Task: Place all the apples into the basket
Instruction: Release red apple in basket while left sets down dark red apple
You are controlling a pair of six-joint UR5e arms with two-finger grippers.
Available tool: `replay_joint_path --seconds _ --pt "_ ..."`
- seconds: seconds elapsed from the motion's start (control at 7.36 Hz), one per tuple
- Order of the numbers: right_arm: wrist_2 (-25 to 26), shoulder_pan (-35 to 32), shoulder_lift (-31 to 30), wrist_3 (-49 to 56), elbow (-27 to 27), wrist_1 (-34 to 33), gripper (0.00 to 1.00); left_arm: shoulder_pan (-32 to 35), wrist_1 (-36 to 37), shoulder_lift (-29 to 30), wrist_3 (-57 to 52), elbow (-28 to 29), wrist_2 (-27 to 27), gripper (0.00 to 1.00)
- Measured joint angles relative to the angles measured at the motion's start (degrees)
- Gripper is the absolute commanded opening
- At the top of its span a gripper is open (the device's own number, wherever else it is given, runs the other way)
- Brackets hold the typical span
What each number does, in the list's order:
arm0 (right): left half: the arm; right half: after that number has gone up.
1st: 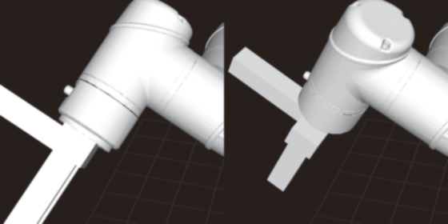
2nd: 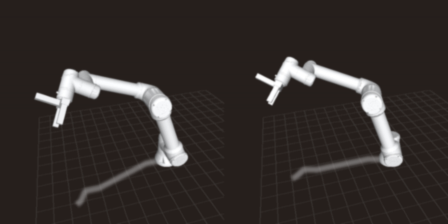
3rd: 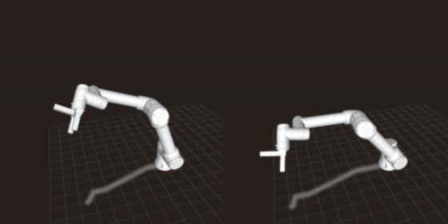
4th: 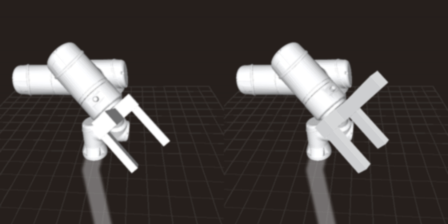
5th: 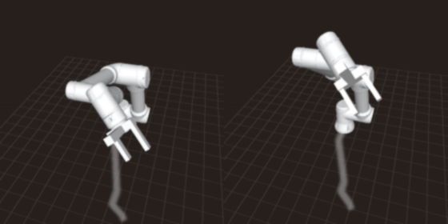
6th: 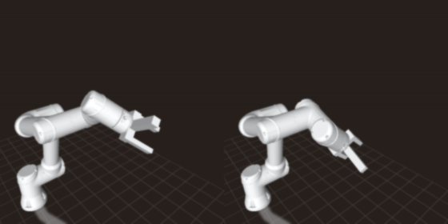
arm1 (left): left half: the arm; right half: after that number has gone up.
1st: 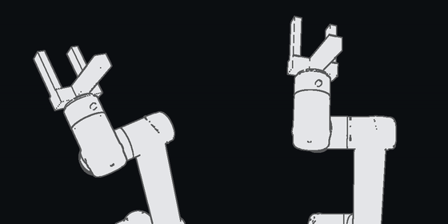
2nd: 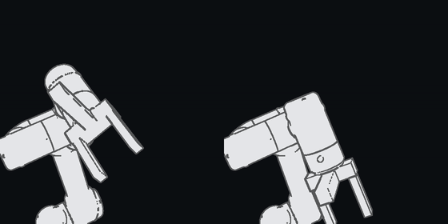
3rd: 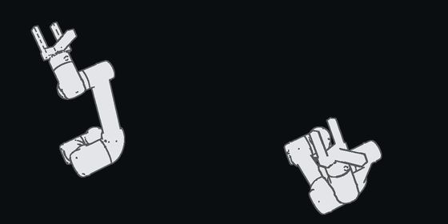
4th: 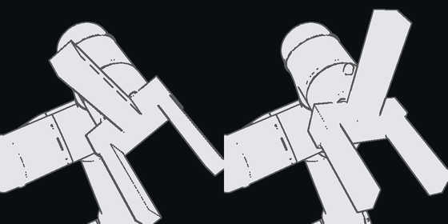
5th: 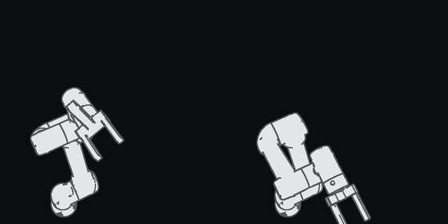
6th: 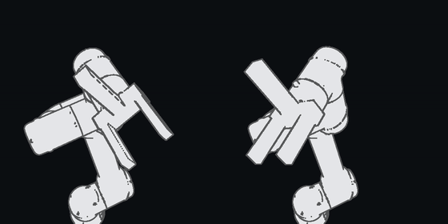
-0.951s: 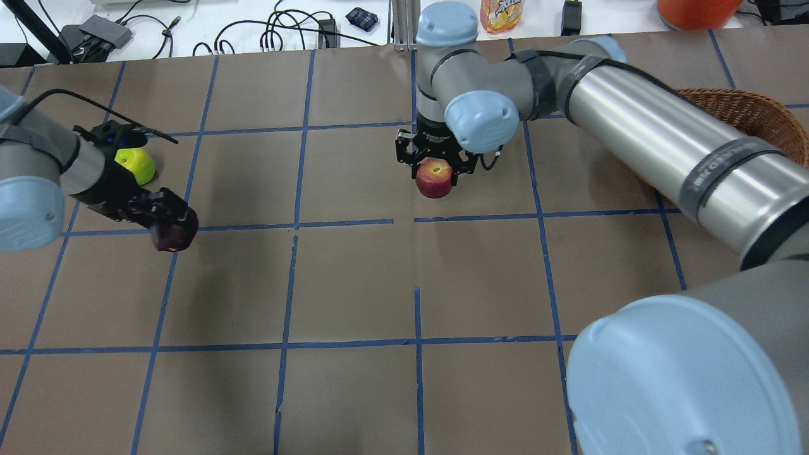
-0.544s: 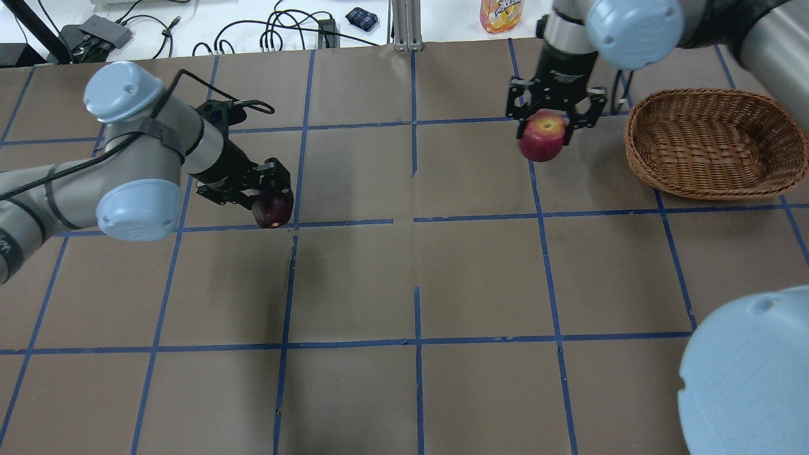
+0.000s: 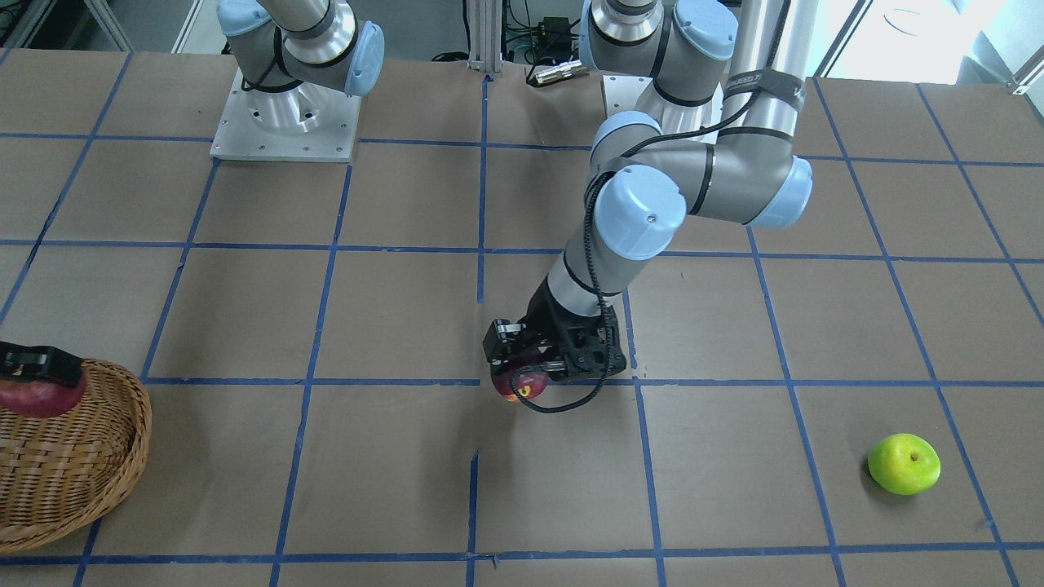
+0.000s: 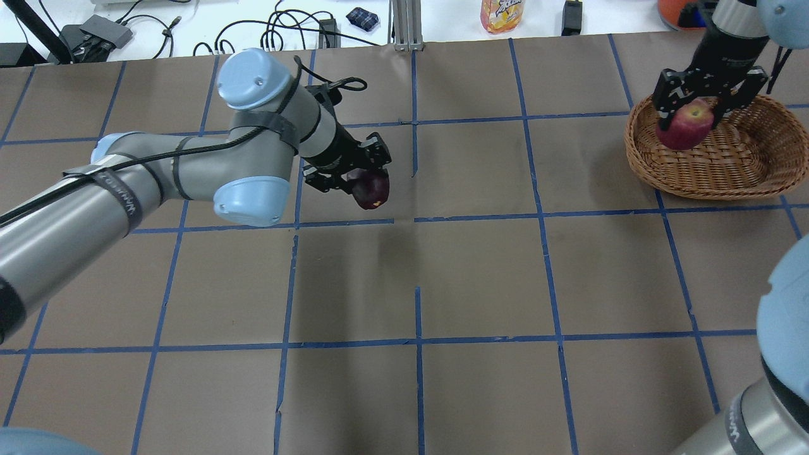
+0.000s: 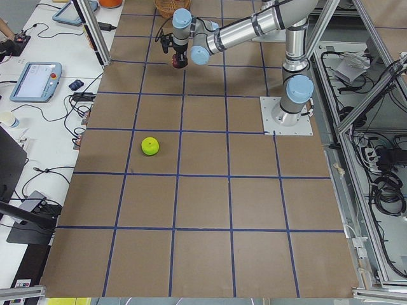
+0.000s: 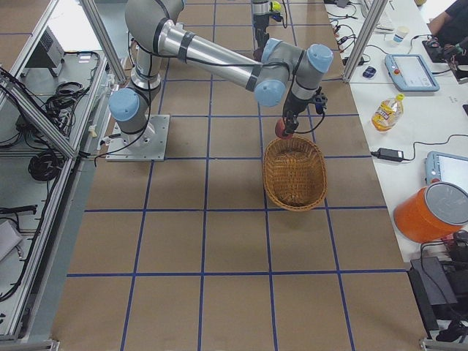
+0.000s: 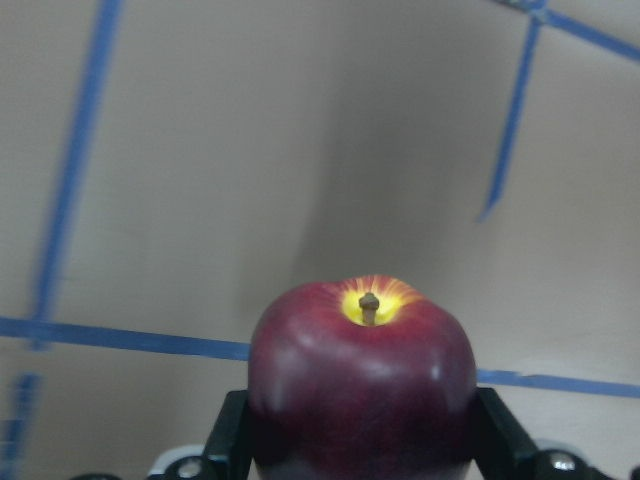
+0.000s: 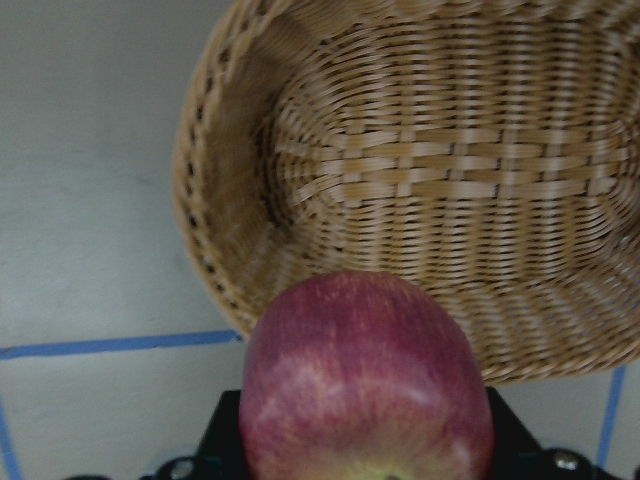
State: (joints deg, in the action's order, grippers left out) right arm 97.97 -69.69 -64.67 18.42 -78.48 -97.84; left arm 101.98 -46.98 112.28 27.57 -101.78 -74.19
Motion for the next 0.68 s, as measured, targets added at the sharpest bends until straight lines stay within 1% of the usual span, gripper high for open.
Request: replay_joint_path --seconds 0.14,0.27,0.54,0.68 --pt "2.2 1.6 1.5 3.6 0.0 -4.2 0.0 2.1 1.1 2.0 1.1 0.3 -0.5 0.72" --pt "3.4 3.4 3.4 7.4 0.0 -8.6 0.0 3.1 2.1 3.4 1.5 0.3 -0.8 1.0" --pt "4.4 7.2 7.6 13.7 0.2 -16.4 0.0 3.6 4.5 5.1 1.1 0.6 -1.3 1.0" --pt "4.6 8.0 8.9 15.1 0.1 -18.3 0.0 3.0 4.7 4.5 -1.3 1.3 -2.4 1.0"
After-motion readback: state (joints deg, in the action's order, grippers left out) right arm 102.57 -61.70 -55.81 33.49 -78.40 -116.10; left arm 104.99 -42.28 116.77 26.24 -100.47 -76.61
